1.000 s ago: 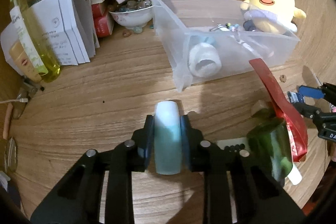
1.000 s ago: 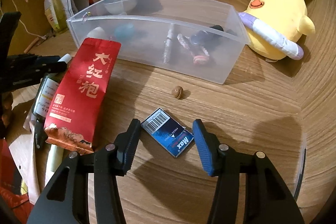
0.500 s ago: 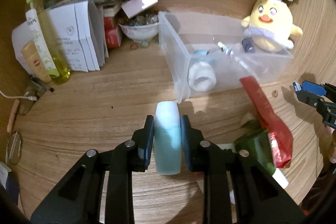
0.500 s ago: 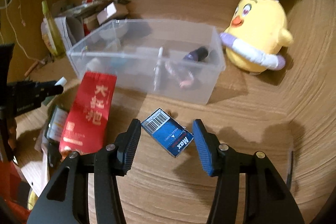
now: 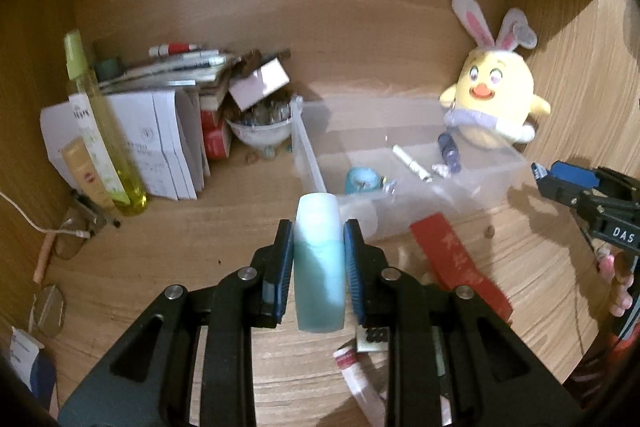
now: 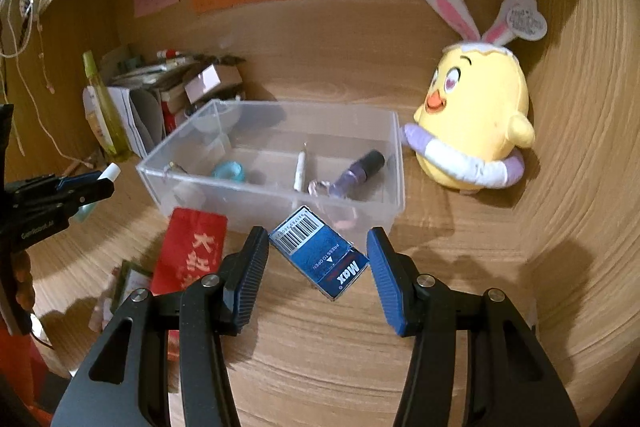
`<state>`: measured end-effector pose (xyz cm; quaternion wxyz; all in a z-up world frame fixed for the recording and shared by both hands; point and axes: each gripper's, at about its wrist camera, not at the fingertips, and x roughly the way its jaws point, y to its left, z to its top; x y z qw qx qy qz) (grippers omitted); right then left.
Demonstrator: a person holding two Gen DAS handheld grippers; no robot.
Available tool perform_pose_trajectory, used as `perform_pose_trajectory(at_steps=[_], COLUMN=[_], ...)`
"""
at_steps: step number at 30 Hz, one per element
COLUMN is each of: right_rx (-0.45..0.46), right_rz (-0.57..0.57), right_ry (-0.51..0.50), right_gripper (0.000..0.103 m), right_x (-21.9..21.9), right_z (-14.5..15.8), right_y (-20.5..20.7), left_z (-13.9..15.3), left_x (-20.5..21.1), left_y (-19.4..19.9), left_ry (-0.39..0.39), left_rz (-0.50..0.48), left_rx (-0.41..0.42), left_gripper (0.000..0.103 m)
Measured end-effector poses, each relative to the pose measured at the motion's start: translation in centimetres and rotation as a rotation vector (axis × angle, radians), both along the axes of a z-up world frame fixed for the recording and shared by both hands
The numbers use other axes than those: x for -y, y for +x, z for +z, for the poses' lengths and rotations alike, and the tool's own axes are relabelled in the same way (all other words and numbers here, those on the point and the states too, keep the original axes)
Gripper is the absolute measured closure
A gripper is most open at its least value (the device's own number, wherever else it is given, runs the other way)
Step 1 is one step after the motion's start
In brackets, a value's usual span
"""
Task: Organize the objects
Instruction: 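Carry the mint-green tube and blue Max card into the clear box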
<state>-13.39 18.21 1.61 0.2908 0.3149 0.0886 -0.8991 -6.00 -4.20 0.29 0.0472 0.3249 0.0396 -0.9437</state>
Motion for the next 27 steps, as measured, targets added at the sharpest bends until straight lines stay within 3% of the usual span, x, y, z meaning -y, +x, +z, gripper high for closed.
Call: perform_pose_trajectory(at_steps=[9, 27], right_rx=[-0.049, -0.154], right_rz=[0.011, 0.05], right_ry=[-0.044, -0.063], right_gripper=[0.055, 0.055], right_x=[0.6, 2.8], right_z=[2.0, 5.4], right_y=[-0.4, -1.9], left_z=[3.1, 7.0], left_x=[-0.5, -0.7], left_y=[-0.3, -4.0], left_ry=[-0.011, -0.003], left_rz=[-0.014, -0.04], left_rx=[-0.079, -0.148], left_gripper=[0.078, 0.078])
